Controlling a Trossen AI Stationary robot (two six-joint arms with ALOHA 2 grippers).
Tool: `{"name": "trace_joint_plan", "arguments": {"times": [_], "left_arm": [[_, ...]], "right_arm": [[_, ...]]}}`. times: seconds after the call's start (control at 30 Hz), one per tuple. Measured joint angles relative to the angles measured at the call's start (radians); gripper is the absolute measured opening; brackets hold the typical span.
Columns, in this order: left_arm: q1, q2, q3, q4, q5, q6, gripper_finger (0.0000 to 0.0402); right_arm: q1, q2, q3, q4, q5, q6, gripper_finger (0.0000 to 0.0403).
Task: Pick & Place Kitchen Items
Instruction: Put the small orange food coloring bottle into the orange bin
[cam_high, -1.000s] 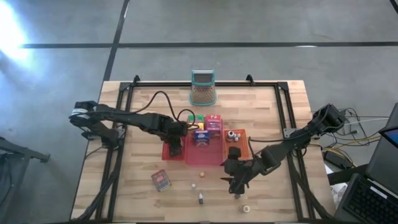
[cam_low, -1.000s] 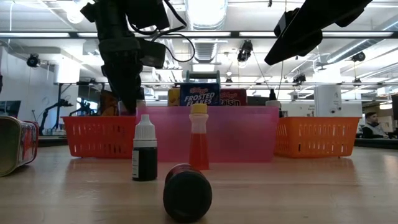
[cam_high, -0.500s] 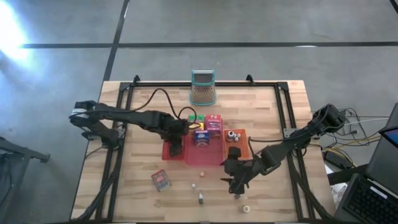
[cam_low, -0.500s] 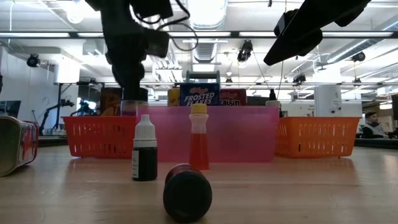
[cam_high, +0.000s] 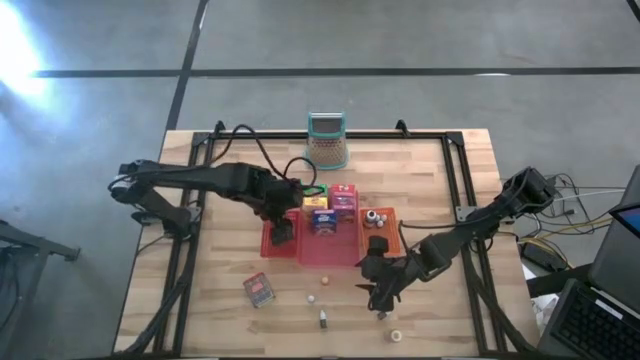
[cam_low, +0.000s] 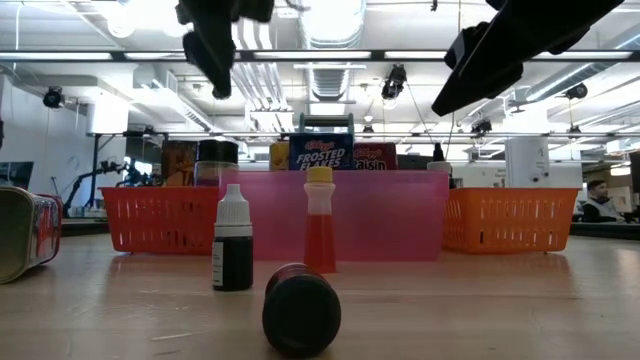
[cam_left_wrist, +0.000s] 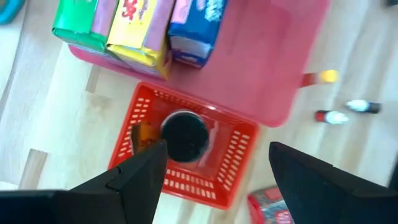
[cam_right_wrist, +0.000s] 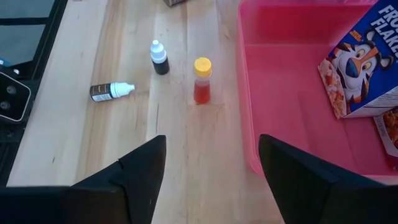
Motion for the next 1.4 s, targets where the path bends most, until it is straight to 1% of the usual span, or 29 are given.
{"name": "trace_joint_plan", "arguments": {"times": [0.2,0.37,0.5,0.77,1.07,1.17,1.4], "left_arm": [[-0.069,-0.044,0.033,-0.010,-0.026,-0.054,0.0287],[-0.151,-0.092,0.022,-0.016,-0.114,-0.129,0.0287],[-0.238,-0.108,0.020,-0.014,-0.202,-0.200,0.0287],[-0.447,-0.111,0.005,-0.013,-0.291,-0.333,0.0287],[-0.700,-0.111,-0.010,-0.012,-0.507,-0.519,0.0287],[-0.765,-0.107,-0.012,-0.012,-0.566,-0.581,0.0287],[-0.866,-0.093,-0.030,-0.012,-0.647,-0.677,0.0287]], "right_arm": [[0.000,0.000,-0.001,0.000,0.000,0.000,0.0234],[0.000,0.000,-0.001,0.003,0.000,0.000,0.0228],[0.000,0.000,-0.001,0.006,0.000,0.000,0.0226],[0.000,0.000,0.000,0.009,0.000,0.000,0.0248],[-0.001,0.000,0.001,0.010,0.000,0.001,0.0273],[-0.001,0.000,0.001,0.010,0.000,0.001,0.0279],[-0.001,0.000,0.001,0.013,0.000,0.000,0.0293]]}}
